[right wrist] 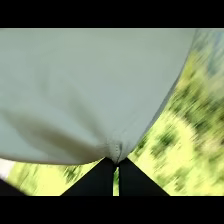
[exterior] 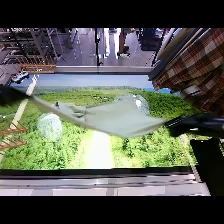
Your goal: Fold the clothes and pants, and hang the long-sleeved shirts on hangers.
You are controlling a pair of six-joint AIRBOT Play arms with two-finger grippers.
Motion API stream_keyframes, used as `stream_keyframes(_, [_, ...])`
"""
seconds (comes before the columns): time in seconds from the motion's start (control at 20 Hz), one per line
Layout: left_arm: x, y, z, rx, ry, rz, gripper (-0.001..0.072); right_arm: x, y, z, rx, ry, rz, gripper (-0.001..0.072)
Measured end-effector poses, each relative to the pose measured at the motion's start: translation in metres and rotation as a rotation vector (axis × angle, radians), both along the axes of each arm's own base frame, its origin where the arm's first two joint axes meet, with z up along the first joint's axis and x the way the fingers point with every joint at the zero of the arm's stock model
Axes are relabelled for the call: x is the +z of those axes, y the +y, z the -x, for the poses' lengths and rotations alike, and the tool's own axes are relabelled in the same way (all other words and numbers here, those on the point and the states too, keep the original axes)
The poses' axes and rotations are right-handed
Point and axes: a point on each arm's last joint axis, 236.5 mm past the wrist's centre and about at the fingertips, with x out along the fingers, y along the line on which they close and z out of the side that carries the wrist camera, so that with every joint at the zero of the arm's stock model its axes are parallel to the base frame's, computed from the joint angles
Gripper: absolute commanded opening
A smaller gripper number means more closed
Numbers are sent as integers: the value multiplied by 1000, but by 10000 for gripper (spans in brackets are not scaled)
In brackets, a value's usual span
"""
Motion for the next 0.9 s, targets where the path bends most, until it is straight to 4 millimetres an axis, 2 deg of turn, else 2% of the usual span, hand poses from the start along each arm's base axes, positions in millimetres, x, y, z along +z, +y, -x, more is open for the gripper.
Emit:
stream_keyframes(0.05, [56,-8,17,-4,-156,79,6,57,-7,12,-32,-181,25,17])
stream_keyframes(0.1, [113,-16,43,-12,-326,156,6,107,-11,30,-55,-338,44,17])
stream_keyframes(0.2, [207,-26,106,-21,-627,296,6,200,-15,80,-88,-631,64,17])
stream_keyframes(0.3, [265,-31,159,4,-832,381,5,258,-18,119,-107,-819,98,17])
stream_keyframes(0.35, [280,-31,174,34,-894,394,6,281,-19,133,-116,-891,113,17])
stream_keyframes(0.4, [288,-29,180,68,-927,392,6,298,-22,139,-126,-943,127,17])
stream_keyframes(0.45, [291,-26,178,107,-937,378,6,308,-24,136,-134,-963,143,17])
stream_keyframes(0.5, [288,-21,168,154,-926,351,6,312,-27,125,-139,-958,156,17])
stream_keyframes(0.6, [269,-6,131,231,-850,295,6,305,-31,84,-139,-898,171,17])
stream_keyframes(0.65, [254,1,108,253,-792,270,6,292,-33,53,-131,-837,178,17])
stream_keyframes(0.7, [232,7,78,266,-717,236,6,273,-34,18,-120,-756,179,17])
stream_keyframes(0.8, [174,13,12,271,-543,172,6,222,-32,-48,-83,-582,164,18])
stream_keyframes(0.9, [103,10,-50,247,-367,110,6,154,-26,-115,-37,-387,134,18])
